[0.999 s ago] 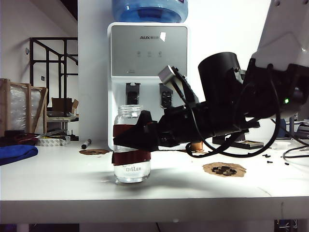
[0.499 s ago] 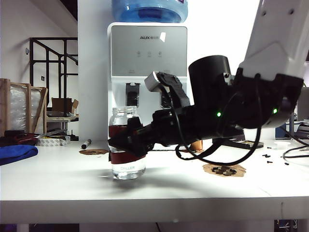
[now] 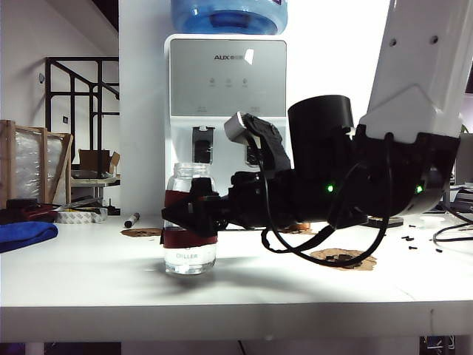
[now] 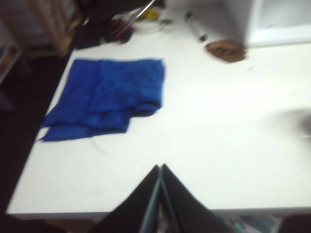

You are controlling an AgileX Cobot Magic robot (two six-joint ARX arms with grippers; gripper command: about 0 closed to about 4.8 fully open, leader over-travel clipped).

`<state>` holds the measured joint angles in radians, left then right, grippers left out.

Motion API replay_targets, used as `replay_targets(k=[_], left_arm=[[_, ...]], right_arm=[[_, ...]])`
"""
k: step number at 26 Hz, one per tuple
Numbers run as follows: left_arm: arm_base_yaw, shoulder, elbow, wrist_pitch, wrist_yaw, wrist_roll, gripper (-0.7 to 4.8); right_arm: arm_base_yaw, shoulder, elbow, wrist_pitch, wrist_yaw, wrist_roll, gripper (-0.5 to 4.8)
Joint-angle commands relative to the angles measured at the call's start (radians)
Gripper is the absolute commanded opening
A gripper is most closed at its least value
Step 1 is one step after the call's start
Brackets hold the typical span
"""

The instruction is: Pick up the water bottle with two loops of red belts, then reach the front water dispenser and gently press the gray-black baffle horizontally to get a little water.

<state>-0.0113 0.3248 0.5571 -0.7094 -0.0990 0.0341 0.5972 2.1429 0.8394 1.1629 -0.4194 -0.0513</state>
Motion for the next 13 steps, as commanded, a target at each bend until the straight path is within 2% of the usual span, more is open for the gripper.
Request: replay_targets(k=[1, 3, 7, 9, 10, 13], left_arm=[[0.001, -0.001, -0.009, 0.117, -0.041, 0.003, -0.04], [0.001, -0.005, -0.026, 0.136, -0.057, 0.003, -0.04], [0.001, -0.043, -0.089, 0.206, -0.066, 0.003, -0.04], [0.001, -0.087, -0.149, 0.311, -0.071, 0.003, -0.04], [0.001, -0.108, -0.18, 0.366, -0.071, 0.003, -0.04], [0.001, -0.217, -0.302, 0.501, -0.078, 0.003, -0.04]], right_arm=[[0.005, 0.0, 0.001, 0.006, -0.01, 0.011, -0.03], [0.005, 0.0, 0.001, 0.006, -0.01, 0.01, 0.13], [0.005, 0.0, 0.001, 0.005, -0.01, 0.01, 1.29], [0.005, 0.0, 0.001, 0.006, -0.01, 0.01, 2.01], [0.005, 0.0, 0.001, 0.006, -0.01, 0.01, 2.2], [0.005, 0.0, 0.001, 0.006, -0.01, 0.009, 2.31]])
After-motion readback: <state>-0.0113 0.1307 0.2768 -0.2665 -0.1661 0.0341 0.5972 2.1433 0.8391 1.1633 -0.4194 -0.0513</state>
